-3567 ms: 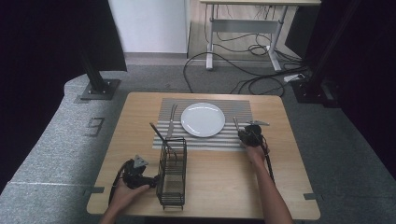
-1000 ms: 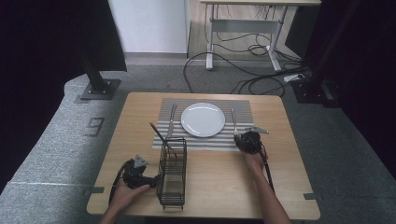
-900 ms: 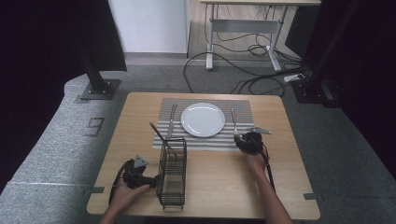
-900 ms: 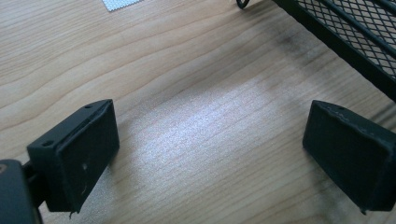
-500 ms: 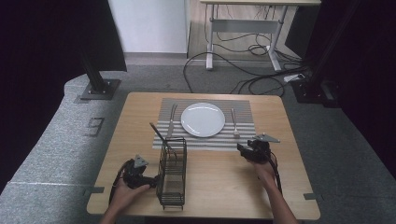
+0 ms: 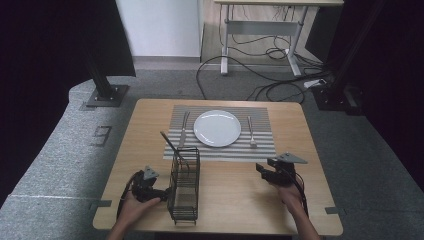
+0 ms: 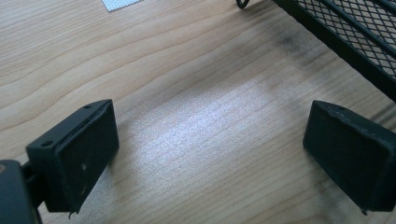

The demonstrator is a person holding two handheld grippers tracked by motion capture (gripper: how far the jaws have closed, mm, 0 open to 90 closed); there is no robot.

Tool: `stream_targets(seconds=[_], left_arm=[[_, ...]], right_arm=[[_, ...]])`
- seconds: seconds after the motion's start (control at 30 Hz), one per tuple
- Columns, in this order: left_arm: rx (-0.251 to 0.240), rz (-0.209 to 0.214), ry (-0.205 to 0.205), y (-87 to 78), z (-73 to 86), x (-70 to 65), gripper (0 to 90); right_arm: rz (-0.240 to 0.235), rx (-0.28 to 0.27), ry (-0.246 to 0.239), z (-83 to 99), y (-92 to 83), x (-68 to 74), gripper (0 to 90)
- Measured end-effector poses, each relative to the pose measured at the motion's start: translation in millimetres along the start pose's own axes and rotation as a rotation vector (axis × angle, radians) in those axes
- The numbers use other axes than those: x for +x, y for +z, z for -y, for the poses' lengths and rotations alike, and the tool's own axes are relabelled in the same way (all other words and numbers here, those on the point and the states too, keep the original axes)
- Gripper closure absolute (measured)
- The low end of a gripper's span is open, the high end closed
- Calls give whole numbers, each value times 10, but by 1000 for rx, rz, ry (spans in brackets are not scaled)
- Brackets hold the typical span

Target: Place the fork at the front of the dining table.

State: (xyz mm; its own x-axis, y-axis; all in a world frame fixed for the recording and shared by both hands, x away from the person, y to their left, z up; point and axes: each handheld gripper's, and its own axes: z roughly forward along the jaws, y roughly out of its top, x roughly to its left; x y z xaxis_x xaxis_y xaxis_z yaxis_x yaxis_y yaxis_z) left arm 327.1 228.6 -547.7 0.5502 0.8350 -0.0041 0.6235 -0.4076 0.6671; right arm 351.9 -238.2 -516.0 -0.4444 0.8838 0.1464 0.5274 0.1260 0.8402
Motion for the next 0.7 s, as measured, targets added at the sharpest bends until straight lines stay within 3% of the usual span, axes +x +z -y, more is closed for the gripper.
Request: stream_targets(seconds=[0.4, 0.7], left_arm=[[0, 0, -1, 0, 0, 0, 31], [0, 0, 0, 0, 0, 0, 31]], right_arm=[[10, -1, -48, 205, -311, 41, 410], [25, 37, -39, 444, -448, -13, 410]])
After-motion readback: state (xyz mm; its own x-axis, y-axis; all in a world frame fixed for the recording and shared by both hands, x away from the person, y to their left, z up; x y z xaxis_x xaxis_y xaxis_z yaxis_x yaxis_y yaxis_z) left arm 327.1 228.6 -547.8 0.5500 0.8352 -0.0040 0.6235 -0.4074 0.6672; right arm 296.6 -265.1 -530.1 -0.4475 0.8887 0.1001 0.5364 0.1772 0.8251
